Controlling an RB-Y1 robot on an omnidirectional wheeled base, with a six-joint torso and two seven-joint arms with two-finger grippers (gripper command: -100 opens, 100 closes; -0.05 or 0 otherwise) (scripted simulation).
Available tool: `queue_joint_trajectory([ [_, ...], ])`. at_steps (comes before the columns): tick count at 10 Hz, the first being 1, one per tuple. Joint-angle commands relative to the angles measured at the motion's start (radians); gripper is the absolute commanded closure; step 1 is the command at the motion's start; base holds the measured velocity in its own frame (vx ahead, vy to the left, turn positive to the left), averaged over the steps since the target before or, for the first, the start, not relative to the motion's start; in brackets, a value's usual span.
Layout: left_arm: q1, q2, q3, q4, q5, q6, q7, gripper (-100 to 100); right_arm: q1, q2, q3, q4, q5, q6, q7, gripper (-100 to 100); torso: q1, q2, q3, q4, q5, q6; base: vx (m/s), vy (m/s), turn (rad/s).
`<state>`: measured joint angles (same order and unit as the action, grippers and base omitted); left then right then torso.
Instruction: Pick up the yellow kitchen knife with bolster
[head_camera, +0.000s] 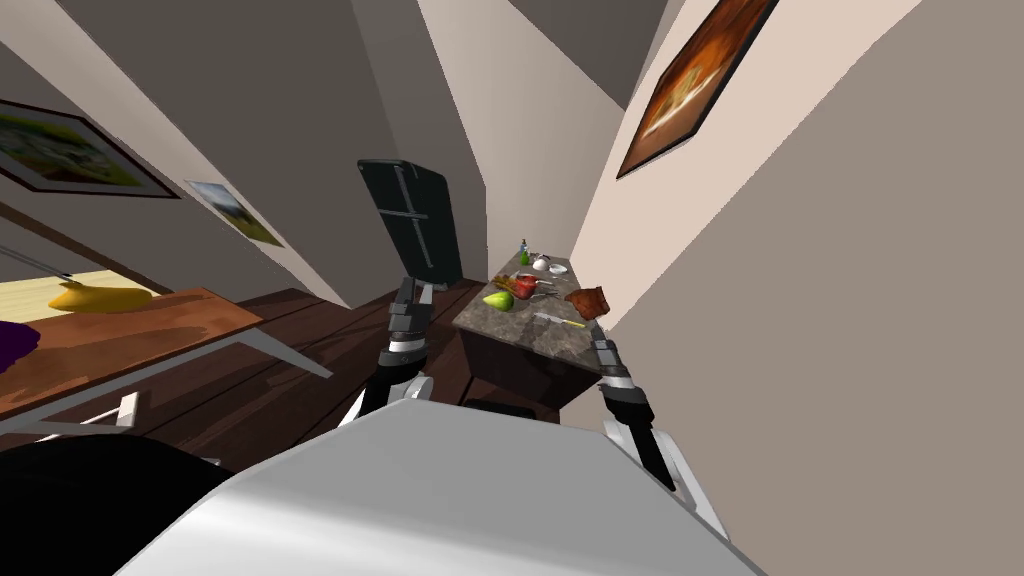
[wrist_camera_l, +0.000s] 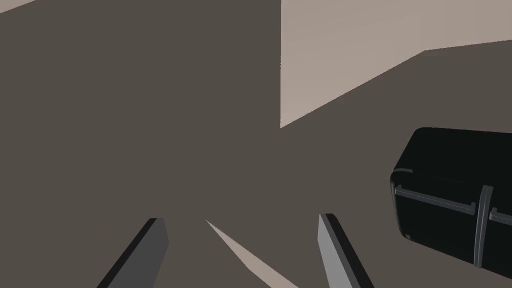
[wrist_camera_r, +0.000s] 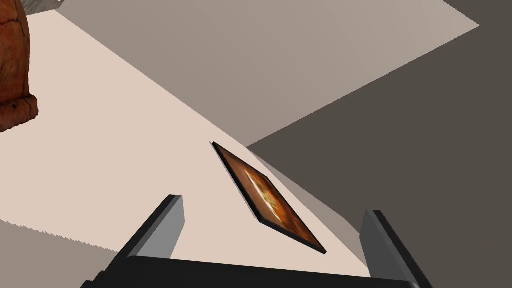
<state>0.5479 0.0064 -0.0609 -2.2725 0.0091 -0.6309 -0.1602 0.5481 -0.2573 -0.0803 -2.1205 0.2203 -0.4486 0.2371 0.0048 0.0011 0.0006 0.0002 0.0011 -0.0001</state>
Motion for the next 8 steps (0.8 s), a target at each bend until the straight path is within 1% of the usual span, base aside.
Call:
queue_joint_trajectory([
  [1,0.0,0.0,0.0,0.0,0.0,0.0,0.0,0,-0.001,-0.029,-0.01,0.022,0.011,-0.006,0.007,-100,0.0,0.0,0.0,0.0,0.0,0.0,-0.014,0.058,0.031],
  [3,0.0,0.0,0.0,0.0,0.0,0.0,0.0,0,-0.001,-0.098,-0.037,0.078,0.053,-0.01,0.031,-100,-0.001,0.0,0.0,0.0,0.0,0.0,-0.016,0.082,0.11],
  [4,0.0,0.0,0.0,0.0,0.0,0.0,0.0,0,-0.001,-0.1,-0.037,0.078,0.053,-0.01,0.031,-100,0.001,0.0,0.0,0.0,0.0,0.0,-0.006,0.065,0.049],
  [6,0.0,0.0,0.0,0.0,0.0,0.0,0.0,0,0.0,-0.164,-0.064,0.138,0.097,-0.013,0.057,-100,-0.001,-0.001,0.0,0.0,0.0,0.0,-0.006,0.077,0.119],
  [7,0.0,0.0,0.0,0.0,0.0,0.0,0.0,0,0.0,-0.174,-0.064,0.138,0.097,-0.013,0.057,-100,0.0,0.0,0.0,0.0,0.0,0.0,-0.005,0.074,0.041],
  [8,0.0,0.0,0.0,0.0,0.0,0.0,0.0,0,0.0,-0.212,-0.078,0.169,0.12,-0.014,0.07,-100,0.0,0.0,0.0,0.0,0.0,0.0,-0.01,0.076,0.077],
])
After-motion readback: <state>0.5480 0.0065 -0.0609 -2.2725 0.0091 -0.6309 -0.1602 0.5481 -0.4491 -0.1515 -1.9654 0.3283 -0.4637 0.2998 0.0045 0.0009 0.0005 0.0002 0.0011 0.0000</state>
